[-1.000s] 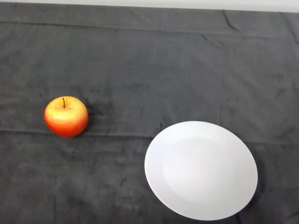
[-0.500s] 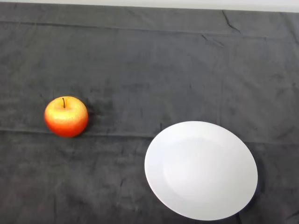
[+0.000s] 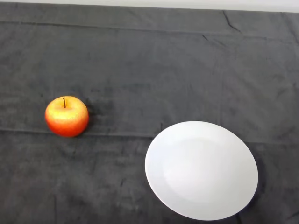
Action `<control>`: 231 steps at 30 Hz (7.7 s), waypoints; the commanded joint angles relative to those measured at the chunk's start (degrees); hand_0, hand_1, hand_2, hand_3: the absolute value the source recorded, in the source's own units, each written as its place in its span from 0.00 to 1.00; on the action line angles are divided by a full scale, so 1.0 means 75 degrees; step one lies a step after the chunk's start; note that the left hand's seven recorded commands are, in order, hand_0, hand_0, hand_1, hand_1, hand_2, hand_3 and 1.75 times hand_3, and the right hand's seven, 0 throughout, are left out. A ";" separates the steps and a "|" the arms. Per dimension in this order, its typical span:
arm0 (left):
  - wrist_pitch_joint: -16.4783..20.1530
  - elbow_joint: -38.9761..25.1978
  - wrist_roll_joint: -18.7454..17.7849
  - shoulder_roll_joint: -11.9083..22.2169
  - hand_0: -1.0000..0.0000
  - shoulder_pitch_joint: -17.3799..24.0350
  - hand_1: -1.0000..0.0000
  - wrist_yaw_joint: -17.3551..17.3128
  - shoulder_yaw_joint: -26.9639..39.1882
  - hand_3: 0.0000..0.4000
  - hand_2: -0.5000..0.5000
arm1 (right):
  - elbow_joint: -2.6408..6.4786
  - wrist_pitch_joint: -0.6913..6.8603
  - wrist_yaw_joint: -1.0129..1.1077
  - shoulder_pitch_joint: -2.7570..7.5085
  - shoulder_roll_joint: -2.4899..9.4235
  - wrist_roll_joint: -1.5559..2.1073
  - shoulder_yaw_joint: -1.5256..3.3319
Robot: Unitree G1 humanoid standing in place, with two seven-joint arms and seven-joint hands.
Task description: Move the apple to the plate
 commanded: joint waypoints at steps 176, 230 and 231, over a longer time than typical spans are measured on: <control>-0.0730 -0.2596 0.4979 -0.3927 0.00 -0.2366 0.00 -0.2288 -0.7343 1.00 0.50 | 0.0001 0.0046 0.0029 0.0260 -0.0051 0.0064 -0.0073; -0.0812 -0.1517 0.4533 -0.3007 1.00 -0.3002 1.00 -0.2533 -0.9442 0.00 0.50 | 0.0063 0.0030 0.0026 0.0224 -0.0048 0.0051 -0.0068; -0.0865 -0.1563 0.4471 -0.2928 1.00 -0.2980 1.00 -0.2554 -0.9345 0.00 0.50 | 0.0064 0.0030 0.0026 0.0224 -0.0048 0.0051 -0.0068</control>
